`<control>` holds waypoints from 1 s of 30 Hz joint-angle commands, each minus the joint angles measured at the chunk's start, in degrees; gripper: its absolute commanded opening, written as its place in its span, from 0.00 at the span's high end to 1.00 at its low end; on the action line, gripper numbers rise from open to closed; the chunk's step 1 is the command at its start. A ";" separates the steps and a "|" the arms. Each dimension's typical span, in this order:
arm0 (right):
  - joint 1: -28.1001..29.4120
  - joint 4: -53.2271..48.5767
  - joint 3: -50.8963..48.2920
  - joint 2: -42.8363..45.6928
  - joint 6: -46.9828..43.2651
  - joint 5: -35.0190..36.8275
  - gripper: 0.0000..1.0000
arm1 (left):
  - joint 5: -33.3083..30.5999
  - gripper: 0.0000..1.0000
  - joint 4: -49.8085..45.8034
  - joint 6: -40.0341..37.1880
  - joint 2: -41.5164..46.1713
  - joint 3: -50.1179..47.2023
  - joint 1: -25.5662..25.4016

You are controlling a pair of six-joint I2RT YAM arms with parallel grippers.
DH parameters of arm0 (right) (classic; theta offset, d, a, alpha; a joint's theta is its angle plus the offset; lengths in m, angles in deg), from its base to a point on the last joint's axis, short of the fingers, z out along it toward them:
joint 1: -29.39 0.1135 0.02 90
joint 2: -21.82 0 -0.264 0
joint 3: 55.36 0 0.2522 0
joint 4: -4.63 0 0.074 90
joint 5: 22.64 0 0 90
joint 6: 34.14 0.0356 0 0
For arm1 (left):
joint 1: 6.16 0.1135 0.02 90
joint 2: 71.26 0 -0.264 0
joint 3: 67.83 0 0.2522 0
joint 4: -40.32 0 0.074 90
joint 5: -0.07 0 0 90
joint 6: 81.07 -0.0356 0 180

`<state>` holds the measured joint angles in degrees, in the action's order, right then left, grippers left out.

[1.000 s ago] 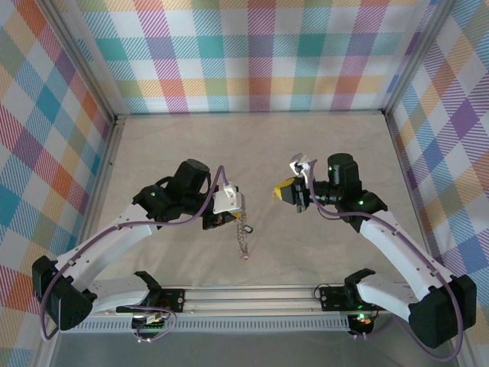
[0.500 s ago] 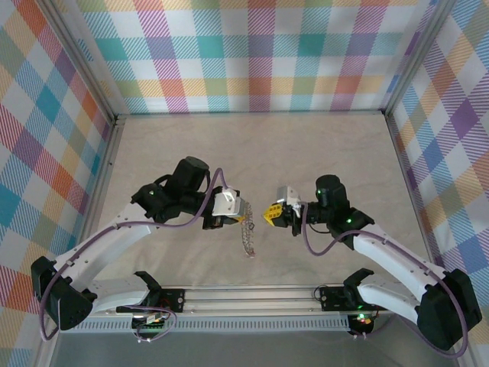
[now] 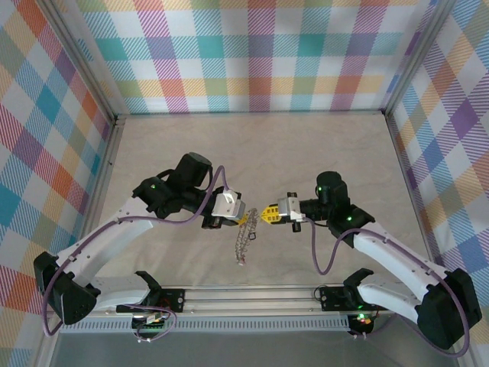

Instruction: Put the keys on the keyring

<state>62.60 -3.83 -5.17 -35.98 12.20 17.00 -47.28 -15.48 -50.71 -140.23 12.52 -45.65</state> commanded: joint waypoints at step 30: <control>6.06 -10.23 8.84 -3.57 -14.87 1.82 1.00 | 4.75 1.00 2.58 -0.39 -1.77 2.43 0.46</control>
<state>68.07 -13.43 2.04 -39.15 -0.39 18.74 -45.82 -15.09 -50.68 -142.04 12.54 -45.65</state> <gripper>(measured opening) 0.051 0.049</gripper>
